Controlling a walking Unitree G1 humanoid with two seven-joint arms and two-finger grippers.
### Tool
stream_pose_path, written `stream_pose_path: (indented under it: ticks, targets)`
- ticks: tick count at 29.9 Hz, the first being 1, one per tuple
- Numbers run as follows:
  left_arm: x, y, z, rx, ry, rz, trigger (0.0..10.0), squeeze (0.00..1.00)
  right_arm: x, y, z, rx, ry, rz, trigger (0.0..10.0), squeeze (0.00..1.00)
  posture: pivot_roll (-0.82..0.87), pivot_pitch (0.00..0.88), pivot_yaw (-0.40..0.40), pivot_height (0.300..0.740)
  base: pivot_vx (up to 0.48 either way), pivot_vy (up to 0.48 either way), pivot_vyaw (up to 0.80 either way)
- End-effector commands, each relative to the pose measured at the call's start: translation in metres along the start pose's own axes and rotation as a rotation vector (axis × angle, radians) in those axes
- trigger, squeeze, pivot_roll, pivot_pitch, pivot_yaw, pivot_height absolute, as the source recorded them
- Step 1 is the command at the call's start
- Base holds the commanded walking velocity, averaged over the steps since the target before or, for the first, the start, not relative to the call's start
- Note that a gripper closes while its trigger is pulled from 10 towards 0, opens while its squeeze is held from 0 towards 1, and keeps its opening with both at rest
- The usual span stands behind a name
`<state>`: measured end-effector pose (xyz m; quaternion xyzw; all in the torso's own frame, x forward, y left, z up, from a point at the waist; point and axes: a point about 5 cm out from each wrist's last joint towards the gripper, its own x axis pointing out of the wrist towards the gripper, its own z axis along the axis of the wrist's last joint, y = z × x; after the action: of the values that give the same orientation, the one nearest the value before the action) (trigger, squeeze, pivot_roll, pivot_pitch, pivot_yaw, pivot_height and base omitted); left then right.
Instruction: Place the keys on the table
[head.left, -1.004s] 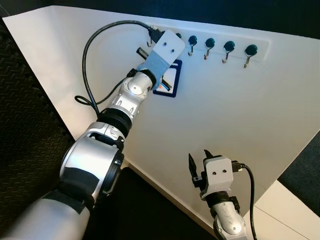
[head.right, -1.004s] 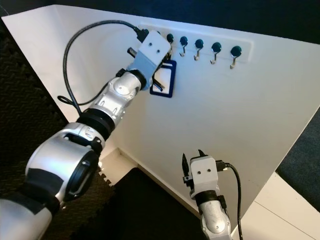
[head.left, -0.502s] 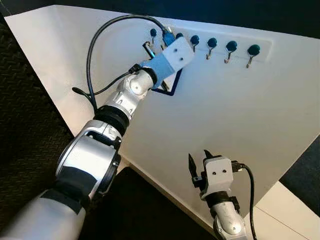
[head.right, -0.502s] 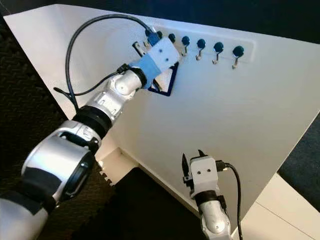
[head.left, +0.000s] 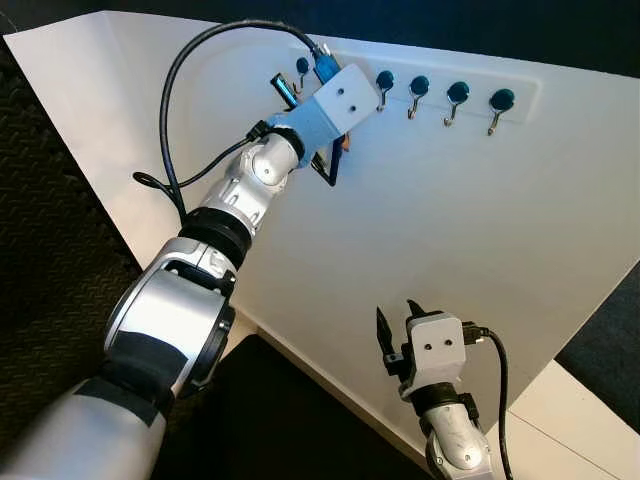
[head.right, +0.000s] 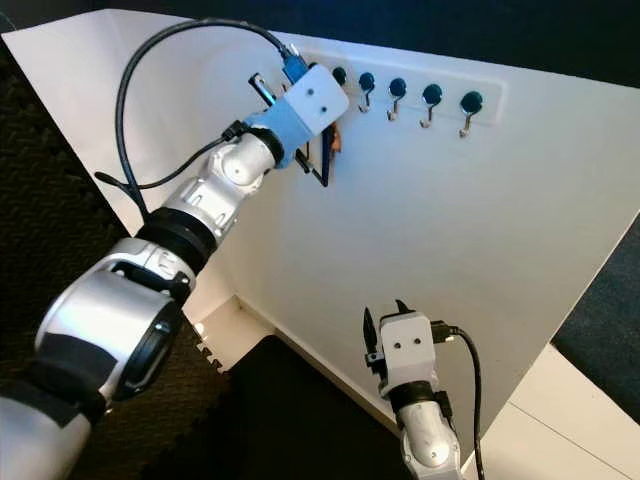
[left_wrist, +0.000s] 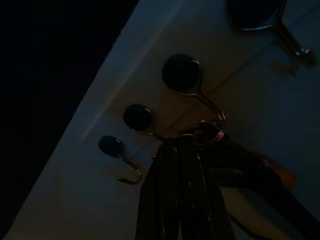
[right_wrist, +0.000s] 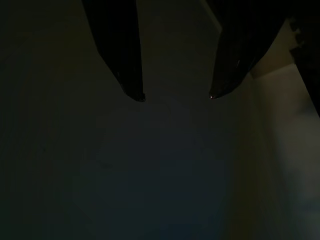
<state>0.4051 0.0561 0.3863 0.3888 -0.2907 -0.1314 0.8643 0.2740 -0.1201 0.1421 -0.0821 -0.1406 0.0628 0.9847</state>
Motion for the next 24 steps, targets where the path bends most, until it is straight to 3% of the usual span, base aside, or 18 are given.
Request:
stream_pose_path:
  ticks: [1, 16, 21, 24]
  targets:
    - [-0.002, 0.017, 0.001, 0.011, -0.014, 0.048, 10.0, 0.0, -0.004, 0.004, -0.006, 0.01, 0.031, 0.01, 10.0, 0.0, -0.01, 0.217, 0.128, 0.74, 0.0, 0.0, 0.0]
    - [-0.006, 0.01, 0.011, 0.022, -0.096, -0.004, 10.0, 0.0, -0.004, 0.005, -0.007, 0.01, 0.034, 0.009, 10.0, 0.0, -0.01, 0.217, 0.127, 0.74, 0.0, 0.0, 0.0]
    - [-0.008, 0.014, 0.013, 0.018, -0.106, 0.02, 10.0, 0.0, -0.003, 0.005, -0.007, 0.01, 0.033, 0.011, 10.0, 0.0, -0.01, 0.216, 0.128, 0.74, 0.0, 0.0, 0.0]
    - [-0.014, 0.026, 0.015, -0.048, -0.132, 0.078, 10.0, 0.0, -0.004, 0.004, -0.007, 0.009, 0.035, 0.009, 10.0, 0.0, -0.01, 0.215, 0.129, 0.74, 0.0, 0.0, 0.0]
